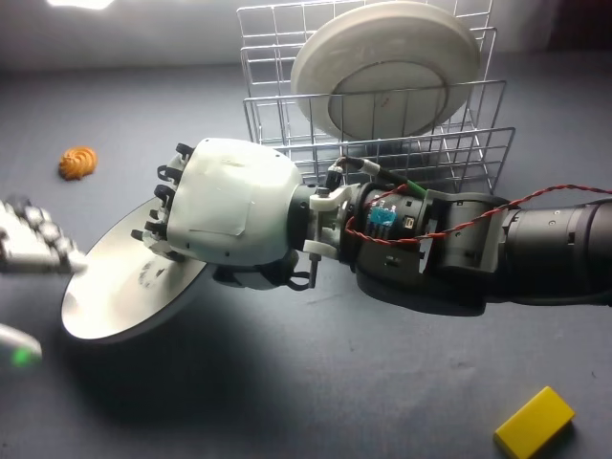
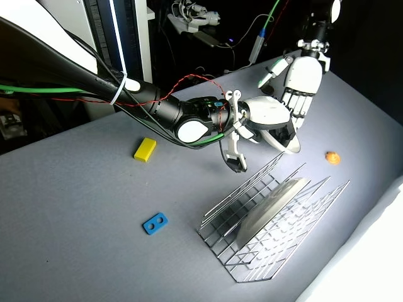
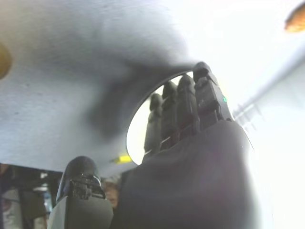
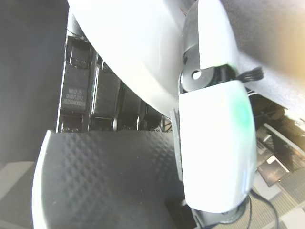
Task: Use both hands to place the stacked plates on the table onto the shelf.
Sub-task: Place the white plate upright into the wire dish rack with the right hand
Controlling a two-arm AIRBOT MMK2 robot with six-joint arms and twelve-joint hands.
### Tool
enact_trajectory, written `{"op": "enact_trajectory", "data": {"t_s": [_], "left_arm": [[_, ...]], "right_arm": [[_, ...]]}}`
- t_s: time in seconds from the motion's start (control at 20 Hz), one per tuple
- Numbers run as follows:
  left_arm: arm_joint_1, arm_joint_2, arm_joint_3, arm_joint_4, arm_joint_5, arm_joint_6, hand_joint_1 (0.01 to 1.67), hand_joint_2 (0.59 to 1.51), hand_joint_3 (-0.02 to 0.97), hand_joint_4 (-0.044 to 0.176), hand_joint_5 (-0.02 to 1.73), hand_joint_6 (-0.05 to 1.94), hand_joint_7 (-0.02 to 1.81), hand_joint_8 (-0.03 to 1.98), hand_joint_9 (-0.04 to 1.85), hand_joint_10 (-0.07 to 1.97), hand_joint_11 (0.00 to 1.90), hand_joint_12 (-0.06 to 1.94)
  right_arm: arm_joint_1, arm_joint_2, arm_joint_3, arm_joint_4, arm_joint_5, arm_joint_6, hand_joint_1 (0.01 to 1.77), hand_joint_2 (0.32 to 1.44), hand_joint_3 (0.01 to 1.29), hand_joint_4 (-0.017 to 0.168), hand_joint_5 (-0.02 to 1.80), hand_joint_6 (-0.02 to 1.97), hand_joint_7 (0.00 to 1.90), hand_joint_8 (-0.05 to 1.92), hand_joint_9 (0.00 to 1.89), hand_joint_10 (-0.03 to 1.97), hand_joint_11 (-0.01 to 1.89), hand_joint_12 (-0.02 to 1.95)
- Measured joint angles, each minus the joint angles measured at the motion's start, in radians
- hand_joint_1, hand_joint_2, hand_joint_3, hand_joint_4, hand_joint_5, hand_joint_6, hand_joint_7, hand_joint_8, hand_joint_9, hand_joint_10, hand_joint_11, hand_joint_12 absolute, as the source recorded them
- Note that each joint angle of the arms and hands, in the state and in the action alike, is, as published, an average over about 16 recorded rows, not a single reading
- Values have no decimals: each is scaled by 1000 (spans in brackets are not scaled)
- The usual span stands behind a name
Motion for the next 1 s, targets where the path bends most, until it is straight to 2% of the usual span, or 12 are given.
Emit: {"op": "enact_trajectory", "data": {"t_s": [0.25, 0.45, 0.8, 1.0], "left_arm": [[-69, 33, 24, -17, -21, 0, 20, 1142, 8, 1, 153, 13, 145, -3, 103, 7, 39, 18], [-123, 53, 43, -19, -48, 0, 20, 1143, 8, 1, 151, 9, 138, -3, 100, 10, 35, 18], [-197, 79, 77, 7, -112, 0, 19, 1141, 8, 4, 153, 7, 141, -3, 107, 9, 38, 19], [-240, 88, 100, 53, -156, 0, 19, 1140, 9, 4, 158, 7, 145, -3, 111, 9, 42, 23]], "right_arm": [[0, 46, -48, -1, 1, 8, 1219, 962, 11, -8, 949, 626, 1108, 615, 1234, 19, 872, 775], [3, 121, -132, -3, 1, 10, 1218, 963, 11, -6, 982, 635, 1134, 599, 1233, 19, 870, 776], [25, 320, -338, -1, -4, 18, 1218, 963, 11, -3, 1046, 683, 1172, 569, 1220, 20, 869, 778], [47, 452, -460, 10, -12, 40, 1218, 963, 10, -1, 1071, 712, 1182, 570, 1213, 19, 869, 786]]}}
